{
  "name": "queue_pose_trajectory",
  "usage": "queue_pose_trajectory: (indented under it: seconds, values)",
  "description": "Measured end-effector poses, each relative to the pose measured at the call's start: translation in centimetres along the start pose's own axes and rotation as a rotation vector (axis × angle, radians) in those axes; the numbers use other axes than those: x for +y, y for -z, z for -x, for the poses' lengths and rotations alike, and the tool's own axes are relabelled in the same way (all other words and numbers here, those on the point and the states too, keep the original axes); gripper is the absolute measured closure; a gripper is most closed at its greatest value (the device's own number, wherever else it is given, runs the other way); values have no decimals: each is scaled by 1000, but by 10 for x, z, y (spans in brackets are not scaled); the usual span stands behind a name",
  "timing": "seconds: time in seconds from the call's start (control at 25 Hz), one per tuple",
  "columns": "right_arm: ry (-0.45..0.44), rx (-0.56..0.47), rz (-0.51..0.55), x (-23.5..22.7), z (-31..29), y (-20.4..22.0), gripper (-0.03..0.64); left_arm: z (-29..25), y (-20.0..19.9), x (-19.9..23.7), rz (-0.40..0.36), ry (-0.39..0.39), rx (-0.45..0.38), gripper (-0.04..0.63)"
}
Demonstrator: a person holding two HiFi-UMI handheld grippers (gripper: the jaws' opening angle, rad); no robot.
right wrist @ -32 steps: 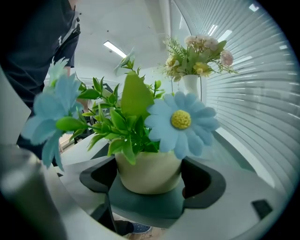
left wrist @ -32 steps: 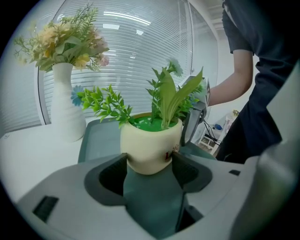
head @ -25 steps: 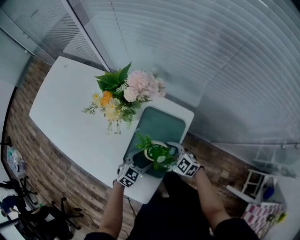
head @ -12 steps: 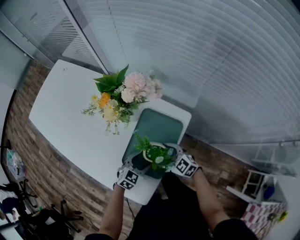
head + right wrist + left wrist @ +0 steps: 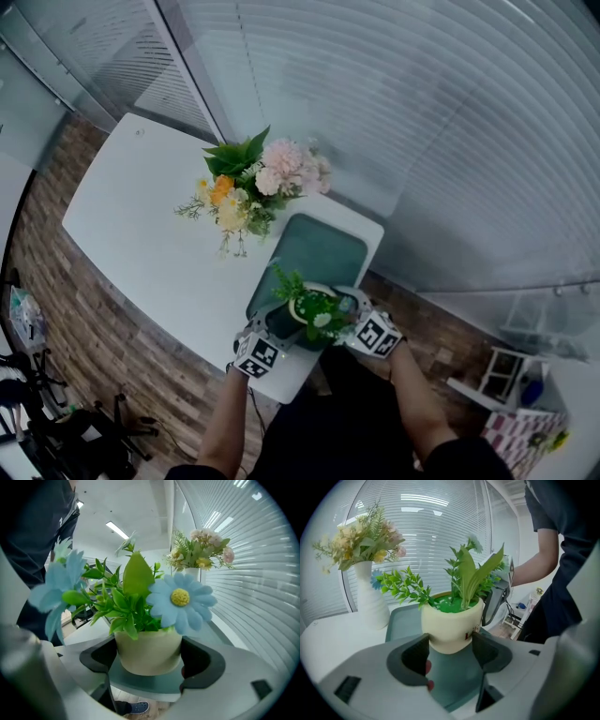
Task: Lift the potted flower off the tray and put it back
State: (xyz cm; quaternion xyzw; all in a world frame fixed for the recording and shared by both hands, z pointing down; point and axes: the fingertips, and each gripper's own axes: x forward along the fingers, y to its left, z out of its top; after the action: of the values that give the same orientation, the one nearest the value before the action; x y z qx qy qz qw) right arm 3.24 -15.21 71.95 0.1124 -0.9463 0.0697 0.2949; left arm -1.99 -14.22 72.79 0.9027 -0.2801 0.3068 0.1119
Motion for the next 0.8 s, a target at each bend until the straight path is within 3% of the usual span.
queue_pose_trajectory:
  seconds: [0.8]
  values:
    - [78,-86,55,73,65,-61,222,88,-48,-54,-129,-36,-116,314]
